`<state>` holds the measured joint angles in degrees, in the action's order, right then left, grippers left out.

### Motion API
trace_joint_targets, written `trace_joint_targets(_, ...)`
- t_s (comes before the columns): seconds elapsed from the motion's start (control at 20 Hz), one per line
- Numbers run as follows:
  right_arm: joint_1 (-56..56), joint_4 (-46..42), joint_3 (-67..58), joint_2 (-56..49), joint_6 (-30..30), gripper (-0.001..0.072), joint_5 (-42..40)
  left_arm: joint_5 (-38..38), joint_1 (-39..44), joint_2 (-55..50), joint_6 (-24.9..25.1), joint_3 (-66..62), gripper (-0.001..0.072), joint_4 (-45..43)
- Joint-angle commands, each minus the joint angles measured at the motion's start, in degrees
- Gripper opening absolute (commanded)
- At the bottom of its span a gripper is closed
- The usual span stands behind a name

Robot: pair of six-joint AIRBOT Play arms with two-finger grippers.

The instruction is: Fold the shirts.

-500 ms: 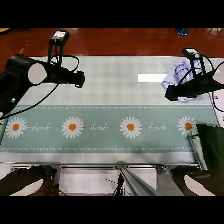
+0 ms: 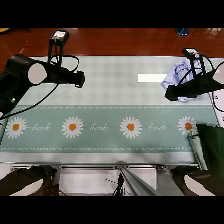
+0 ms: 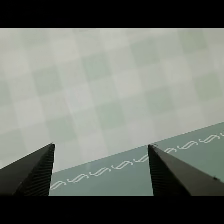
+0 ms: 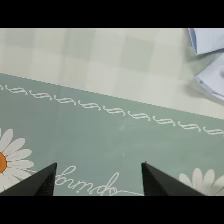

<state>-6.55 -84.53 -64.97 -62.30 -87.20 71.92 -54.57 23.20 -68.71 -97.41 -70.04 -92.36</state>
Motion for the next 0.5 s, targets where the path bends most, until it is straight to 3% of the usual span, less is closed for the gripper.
trace_joint_targets(0.0,-0.07,0.02,-0.07,-0.02,0.00,0.0605,0.00,0.00,0.02,0.04,0.00,0.02,0.0720,0.00)
trace_joint_targets(0.3,-0.07,0.24,-0.07,-0.02,-0.07,0.0605,-1.01,0.00,0.02,0.04,0.00,0.02,0.0720,0.00)
trace_joint_targets(0.45,-0.04,-0.04,-0.07,-0.02,-0.04,0.0605,-7.93,0.04,0.02,0.04,0.00,0.02,0.0720,0.00)
